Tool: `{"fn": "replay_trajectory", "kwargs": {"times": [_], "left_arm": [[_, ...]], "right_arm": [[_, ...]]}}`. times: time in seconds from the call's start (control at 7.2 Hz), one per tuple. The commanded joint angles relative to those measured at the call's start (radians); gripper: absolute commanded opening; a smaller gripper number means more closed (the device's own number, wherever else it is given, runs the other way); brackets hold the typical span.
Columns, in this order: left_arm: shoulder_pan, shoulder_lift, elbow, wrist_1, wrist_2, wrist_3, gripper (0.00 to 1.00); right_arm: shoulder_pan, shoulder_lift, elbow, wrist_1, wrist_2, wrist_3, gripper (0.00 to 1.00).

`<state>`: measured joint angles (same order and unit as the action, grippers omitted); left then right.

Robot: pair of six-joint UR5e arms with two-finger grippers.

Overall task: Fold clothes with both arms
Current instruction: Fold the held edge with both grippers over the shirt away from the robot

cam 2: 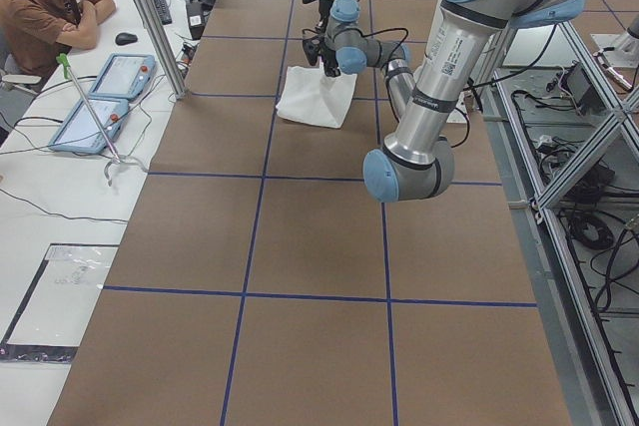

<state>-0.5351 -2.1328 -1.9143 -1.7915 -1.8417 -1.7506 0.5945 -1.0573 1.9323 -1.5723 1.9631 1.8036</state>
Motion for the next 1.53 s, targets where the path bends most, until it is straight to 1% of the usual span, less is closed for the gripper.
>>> {"fn": "replay_trajectory", "kwargs": {"times": [0.0, 0.28, 0.42, 0.56, 0.83, 1.11, 1.25, 1.39], "left_arm": [[-0.042, -0.048, 0.118, -0.066, 0.002, -0.001, 0.00], [-0.065, -0.049, 0.188, -0.130, 0.002, -0.001, 0.00], [-0.072, -0.050, 0.207, -0.152, 0.002, -0.001, 0.00], [-0.075, -0.053, 0.219, -0.152, 0.002, -0.001, 0.00], [-0.075, -0.064, 0.221, -0.154, 0.002, -0.003, 0.00], [-0.074, -0.067, 0.221, -0.152, 0.002, -0.009, 0.00], [-0.075, -0.068, 0.222, -0.150, 0.002, -0.012, 0.68], [-0.083, -0.079, 0.222, -0.149, 0.002, -0.015, 0.97]], "right_arm": [[0.030, 0.064, -0.083, 0.000, 0.014, 0.002, 0.00], [0.056, 0.074, -0.124, 0.000, 0.031, 0.000, 0.00], [0.076, 0.092, -0.166, 0.000, 0.055, -0.001, 0.00], [0.090, 0.109, -0.196, 0.000, 0.080, -0.001, 0.00], [0.091, 0.135, -0.223, 0.000, 0.082, 0.002, 0.00], [0.099, 0.137, -0.228, 0.009, 0.085, 0.005, 0.00], [0.099, 0.137, -0.243, 0.052, 0.083, 0.011, 0.99], [0.107, 0.135, -0.245, 0.057, 0.086, 0.014, 1.00]]}}
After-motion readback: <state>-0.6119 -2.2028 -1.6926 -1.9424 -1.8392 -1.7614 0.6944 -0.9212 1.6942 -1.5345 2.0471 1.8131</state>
